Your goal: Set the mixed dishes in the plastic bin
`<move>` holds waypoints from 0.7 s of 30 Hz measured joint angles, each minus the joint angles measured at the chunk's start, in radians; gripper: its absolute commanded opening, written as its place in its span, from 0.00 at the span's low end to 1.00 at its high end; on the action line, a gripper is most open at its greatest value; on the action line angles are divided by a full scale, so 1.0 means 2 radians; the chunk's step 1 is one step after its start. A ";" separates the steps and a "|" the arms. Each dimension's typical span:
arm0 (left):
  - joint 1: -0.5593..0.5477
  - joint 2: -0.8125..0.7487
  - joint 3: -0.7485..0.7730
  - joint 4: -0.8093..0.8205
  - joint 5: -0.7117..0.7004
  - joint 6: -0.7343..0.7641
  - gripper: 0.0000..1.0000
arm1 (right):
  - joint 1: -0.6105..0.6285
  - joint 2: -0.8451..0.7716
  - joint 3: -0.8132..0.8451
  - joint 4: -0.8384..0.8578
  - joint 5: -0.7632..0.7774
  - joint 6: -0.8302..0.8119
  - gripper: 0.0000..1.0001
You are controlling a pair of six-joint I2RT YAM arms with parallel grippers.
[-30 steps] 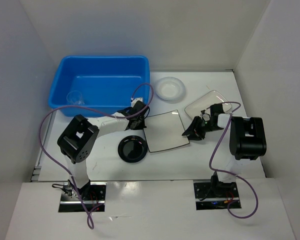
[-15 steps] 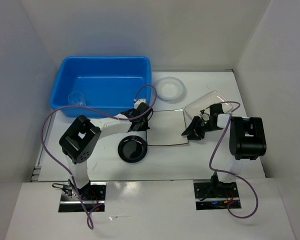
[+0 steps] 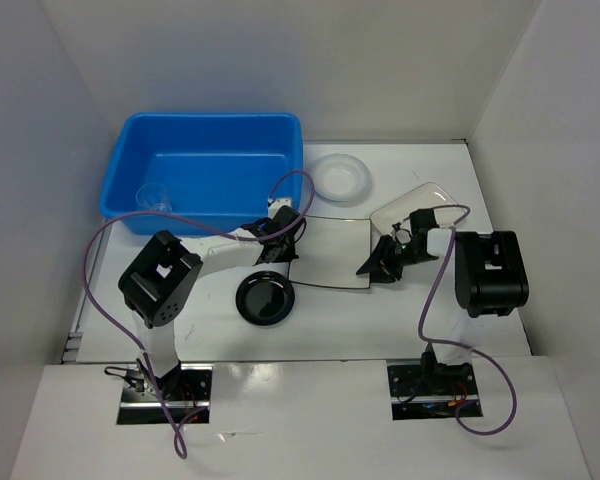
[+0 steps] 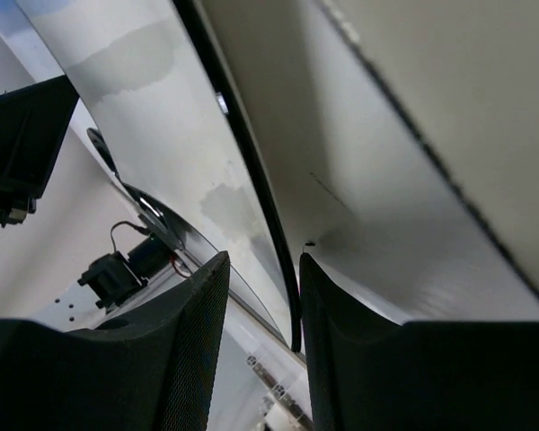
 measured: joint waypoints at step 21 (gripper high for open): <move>-0.001 0.000 0.000 -0.003 -0.009 0.000 0.00 | 0.003 0.028 0.042 0.000 0.051 0.072 0.46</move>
